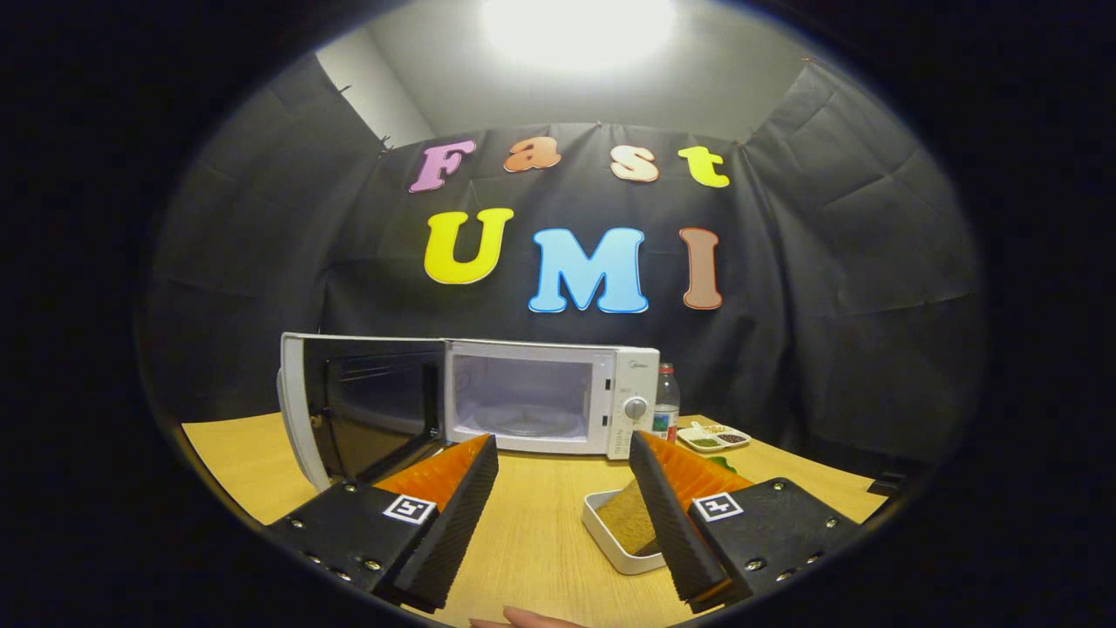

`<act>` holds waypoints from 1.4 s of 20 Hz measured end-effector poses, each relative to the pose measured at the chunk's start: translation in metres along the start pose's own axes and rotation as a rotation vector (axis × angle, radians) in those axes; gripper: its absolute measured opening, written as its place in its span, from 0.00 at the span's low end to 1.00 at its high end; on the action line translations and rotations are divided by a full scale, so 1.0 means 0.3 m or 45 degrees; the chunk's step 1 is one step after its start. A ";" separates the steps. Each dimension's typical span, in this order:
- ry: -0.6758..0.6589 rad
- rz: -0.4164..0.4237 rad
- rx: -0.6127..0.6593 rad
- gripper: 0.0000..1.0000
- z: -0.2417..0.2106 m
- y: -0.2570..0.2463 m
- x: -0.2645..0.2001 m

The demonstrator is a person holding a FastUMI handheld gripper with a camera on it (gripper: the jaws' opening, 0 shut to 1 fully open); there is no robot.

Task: Open the microwave, put the food inside, and close the microwave door.

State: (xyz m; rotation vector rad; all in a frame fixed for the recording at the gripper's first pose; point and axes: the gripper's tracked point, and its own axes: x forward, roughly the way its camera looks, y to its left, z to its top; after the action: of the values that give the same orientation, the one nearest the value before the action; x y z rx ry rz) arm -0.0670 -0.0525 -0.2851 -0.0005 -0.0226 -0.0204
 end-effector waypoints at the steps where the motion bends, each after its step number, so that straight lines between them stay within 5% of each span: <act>1: 0.011 -0.008 0.023 0.92 -0.018 -0.043 0.005; 9: 0.139 -0.113 0.165 0.92 -0.183 -0.326 0.058; 19: 0.410 -0.015 0.541 0.93 -0.388 -0.361 0.185; 20: 0.421 0.008 0.558 0.72 -0.386 -0.344 0.193; 24: 0.399 -0.019 0.516 0.29 -0.344 -0.347 0.205; 28: 0.370 -0.025 0.370 0.29 -0.285 -0.303 0.213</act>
State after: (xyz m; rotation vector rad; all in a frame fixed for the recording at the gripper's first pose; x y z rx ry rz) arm -0.0031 -0.1447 -0.3691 0.2931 0.2649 -0.0369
